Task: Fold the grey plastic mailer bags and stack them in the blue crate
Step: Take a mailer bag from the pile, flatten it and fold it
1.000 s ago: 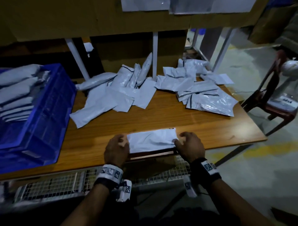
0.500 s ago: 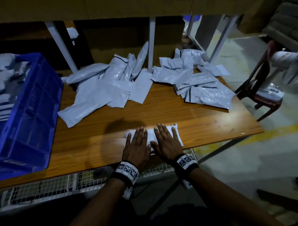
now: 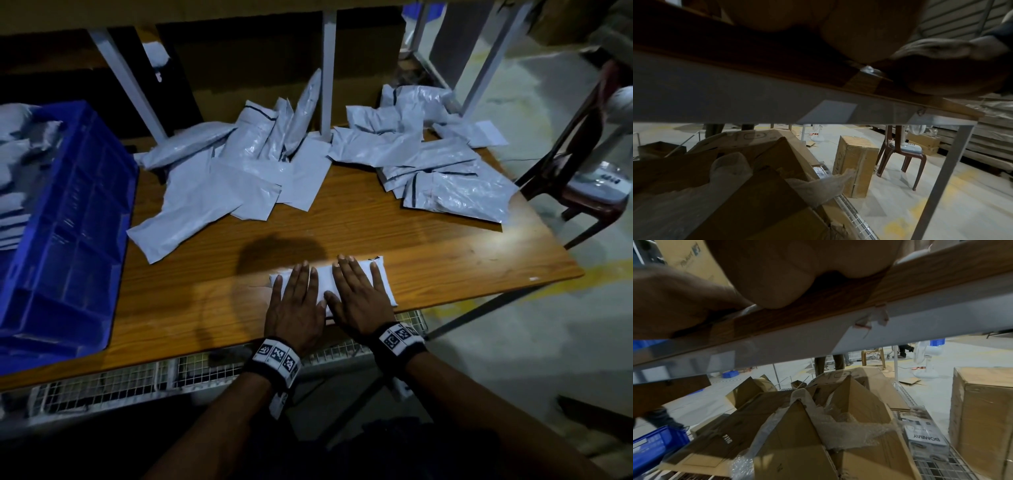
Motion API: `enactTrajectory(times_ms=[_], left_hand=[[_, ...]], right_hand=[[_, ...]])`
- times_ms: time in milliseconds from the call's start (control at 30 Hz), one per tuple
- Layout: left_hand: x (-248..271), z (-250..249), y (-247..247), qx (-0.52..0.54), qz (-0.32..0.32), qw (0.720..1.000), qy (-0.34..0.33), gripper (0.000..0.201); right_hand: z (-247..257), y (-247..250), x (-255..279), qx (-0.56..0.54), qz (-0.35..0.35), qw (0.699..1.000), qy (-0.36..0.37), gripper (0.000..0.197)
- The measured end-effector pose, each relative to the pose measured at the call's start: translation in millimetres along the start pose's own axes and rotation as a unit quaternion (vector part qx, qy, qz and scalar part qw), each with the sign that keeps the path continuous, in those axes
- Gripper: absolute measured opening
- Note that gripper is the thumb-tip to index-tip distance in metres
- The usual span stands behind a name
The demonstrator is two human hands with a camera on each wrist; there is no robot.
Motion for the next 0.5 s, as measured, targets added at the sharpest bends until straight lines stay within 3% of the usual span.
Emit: enactTrajectory(times_ms=[500], left_hand=[[-5.0, 1.1, -7.9, 0.007, 0.008, 1.0, 0.007, 0.076]], right_hand=[[2.5, -0.2, -0.8, -0.005, 0.061, 0.998, -0.005, 0.073]])
Point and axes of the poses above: each hand's wrist, its own x-axis away from the middle knuckle, its own y-axis out of the back of the hand, z = x × y, the point moved 3 cm from there along -x, towards the middle knuckle, and after that the axes turned 11 degrees about y, right-handed, at the moved point
